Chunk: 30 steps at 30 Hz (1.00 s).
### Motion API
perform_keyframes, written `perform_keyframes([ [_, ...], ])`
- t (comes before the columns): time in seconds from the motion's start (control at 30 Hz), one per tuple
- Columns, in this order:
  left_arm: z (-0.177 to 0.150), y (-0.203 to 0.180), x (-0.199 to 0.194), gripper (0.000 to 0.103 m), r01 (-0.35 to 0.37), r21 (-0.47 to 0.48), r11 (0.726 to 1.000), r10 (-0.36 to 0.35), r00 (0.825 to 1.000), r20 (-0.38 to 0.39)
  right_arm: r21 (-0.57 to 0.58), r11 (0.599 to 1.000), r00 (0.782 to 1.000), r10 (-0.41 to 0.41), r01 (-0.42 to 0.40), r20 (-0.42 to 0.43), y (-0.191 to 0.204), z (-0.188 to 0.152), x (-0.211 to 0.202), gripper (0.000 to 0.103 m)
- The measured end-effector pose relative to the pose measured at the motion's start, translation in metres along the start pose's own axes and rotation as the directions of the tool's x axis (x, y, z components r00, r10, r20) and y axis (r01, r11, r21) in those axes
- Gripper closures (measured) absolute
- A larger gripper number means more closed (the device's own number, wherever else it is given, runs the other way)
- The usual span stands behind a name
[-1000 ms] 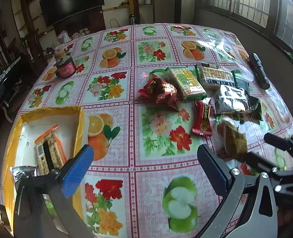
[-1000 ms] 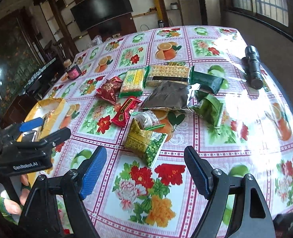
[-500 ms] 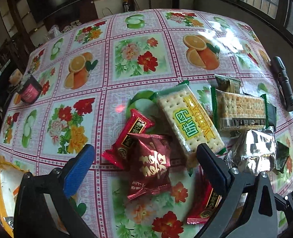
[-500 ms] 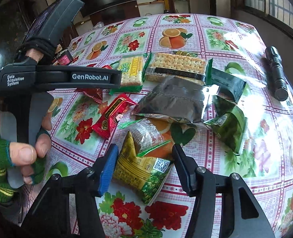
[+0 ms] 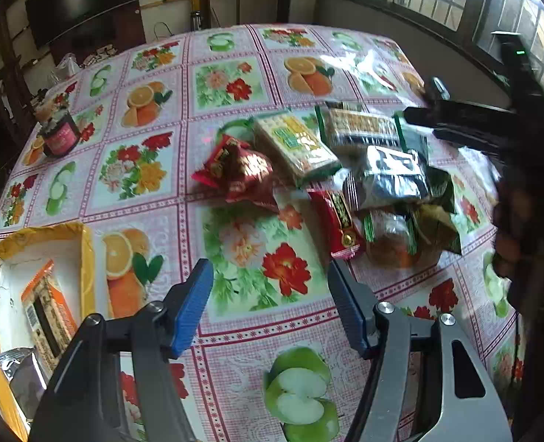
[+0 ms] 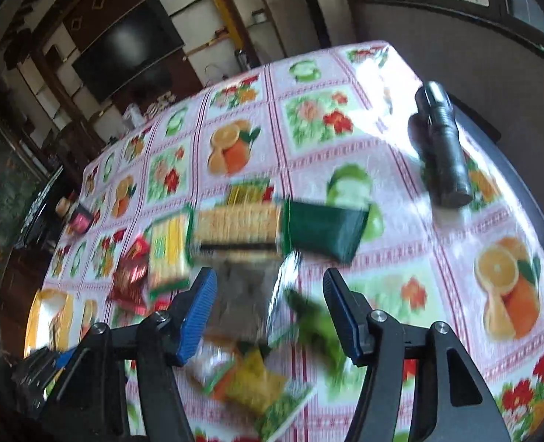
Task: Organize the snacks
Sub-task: 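Grasp the red candy packet with left tool while right tool grasps yellow-green packet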
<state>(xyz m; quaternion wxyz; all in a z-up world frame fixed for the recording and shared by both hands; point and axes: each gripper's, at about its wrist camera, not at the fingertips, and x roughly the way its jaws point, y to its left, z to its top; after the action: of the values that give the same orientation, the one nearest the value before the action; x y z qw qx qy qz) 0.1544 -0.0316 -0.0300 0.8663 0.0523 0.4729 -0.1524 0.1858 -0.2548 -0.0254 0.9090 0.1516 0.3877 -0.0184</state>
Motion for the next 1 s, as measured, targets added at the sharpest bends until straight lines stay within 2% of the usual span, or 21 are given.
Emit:
perform_keyframes([
  [0.07, 0.006, 0.006, -0.004, 0.037, -0.020, 0.002, 1.000, 0.020, 1.000, 0.008, -0.030, 0.996, 0.996, -0.087, 0.087, -0.017, 0.003, 0.022, 0.032, 0.042],
  [0.1, 0.008, 0.010, -0.005, 0.037, -0.026, 0.001, 1.000, 0.026, 1.000, 0.006, -0.040, 0.993, 0.992, -0.109, 0.107, -0.057, 0.004, 0.027, 0.051, 0.043],
  [0.13, 0.007, 0.013, -0.004, 0.037, -0.023, -0.003, 1.000, 0.023, 1.000, 0.001, -0.038, 0.995, 0.991, -0.098, 0.095, -0.092, 0.004, 0.026, 0.063, 0.045],
  [0.17, 0.007, 0.016, -0.002, 0.037, -0.016, -0.009, 1.000, 0.016, 1.000, -0.007, -0.034, 0.997, 0.994, -0.068, 0.065, -0.082, 0.005, 0.022, 0.062, 0.045],
  [0.23, 0.003, 0.019, 0.006, 0.035, 0.007, -0.025, 1.000, -0.007, 1.000, -0.028, -0.127, 0.991, 0.991, -0.064, 0.049, -0.116, 0.022, 0.004, 0.055, 0.045],
  [0.3, 0.000, 0.019, 0.017, 0.035, 0.018, -0.036, 0.999, -0.020, 0.998, -0.056, -0.184, 0.983, 0.983, -0.025, -0.009, -0.182, 0.035, -0.027, 0.046, 0.046],
  [0.37, 0.004, 0.018, 0.021, 0.035, 0.017, -0.057, 0.998, -0.021, 0.998, -0.053, -0.252, 0.967, 0.980, -0.026, -0.025, -0.195, 0.045, -0.053, 0.029, 0.046],
  [0.43, 0.018, 0.018, 0.024, 0.035, 0.014, -0.085, 0.996, -0.016, 1.000, -0.015, -0.235, 0.969, 0.980, 0.032, -0.078, -0.195, 0.042, -0.069, 0.007, 0.049],
  [0.5, 0.039, 0.018, 0.034, 0.033, -0.016, -0.107, 0.994, 0.018, 1.000, 0.017, -0.194, 0.977, 0.986, 0.058, -0.088, -0.158, 0.033, -0.074, -0.013, 0.049],
  [0.53, 0.050, 0.017, 0.044, 0.032, -0.041, -0.099, 0.994, 0.042, 0.999, 0.012, -0.177, 0.981, 0.989, 0.054, -0.078, -0.139, 0.029, -0.074, -0.022, 0.049],
  [0.6, 0.063, 0.016, 0.073, 0.031, -0.084, -0.087, 0.993, 0.079, 0.995, -0.056, -0.155, 0.985, 0.993, 0.059, -0.075, -0.107, 0.023, -0.075, -0.038, 0.049],
  [0.67, 0.062, 0.021, 0.082, 0.031, -0.020, -0.119, 0.993, 0.014, 0.998, -0.055, -0.150, 0.986, 0.994, 0.056, -0.069, -0.091, 0.018, -0.076, -0.049, 0.049],
  [0.73, 0.052, 0.018, 0.081, 0.039, -0.008, -0.103, 0.995, 0.000, 0.997, -0.081, -0.157, 0.986, 0.995, 0.046, -0.059, -0.088, 0.013, -0.080, -0.055, 0.049],
  [0.77, 0.044, 0.013, 0.080, 0.052, -0.018, -0.076, 0.997, 0.010, 0.995, -0.100, -0.158, 0.986, 0.995, 0.033, -0.048, -0.094, 0.011, -0.084, -0.058, 0.049],
  [0.8, 0.033, 0.006, 0.075, 0.052, -0.047, -0.035, 0.998, 0.044, 0.995, -0.090, -0.154, 0.987, 0.995, 0.022, -0.037, -0.097, 0.007, -0.089, -0.061, 0.049],
  [0.83, 0.021, -0.001, 0.069, 0.053, -0.044, -0.005, 0.999, 0.044, 0.995, -0.093, -0.150, 0.988, 0.995, 0.020, -0.034, -0.096, 0.002, -0.094, -0.064, 0.048],
  [0.87, 0.009, -0.007, 0.062, 0.054, -0.026, 0.017, 1.000, 0.028, 0.995, -0.099, -0.143, 0.989, 0.995, 0.010, -0.024, -0.099, -0.001, -0.099, -0.067, 0.048],
  [0.9, -0.003, -0.011, 0.053, 0.064, -0.005, 0.030, 1.000, 0.008, 0.995, -0.103, -0.138, 0.990, 0.995, -0.003, -0.011, -0.103, -0.004, -0.104, -0.070, 0.048],
  [0.93, -0.014, -0.013, 0.045, 0.068, 0.020, 0.032, 0.999, -0.016, 0.994, -0.109, -0.138, 0.990, 0.994, -0.009, -0.006, -0.109, -0.005, -0.109, -0.072, 0.047],
  [1.0, -0.031, -0.014, 0.025, 0.068, 0.065, 0.029, 0.997, -0.062, 0.994, -0.088, -0.161, 0.987, 0.993, -0.003, -0.016, -0.119, -0.002, -0.122, -0.077, 0.047],
])
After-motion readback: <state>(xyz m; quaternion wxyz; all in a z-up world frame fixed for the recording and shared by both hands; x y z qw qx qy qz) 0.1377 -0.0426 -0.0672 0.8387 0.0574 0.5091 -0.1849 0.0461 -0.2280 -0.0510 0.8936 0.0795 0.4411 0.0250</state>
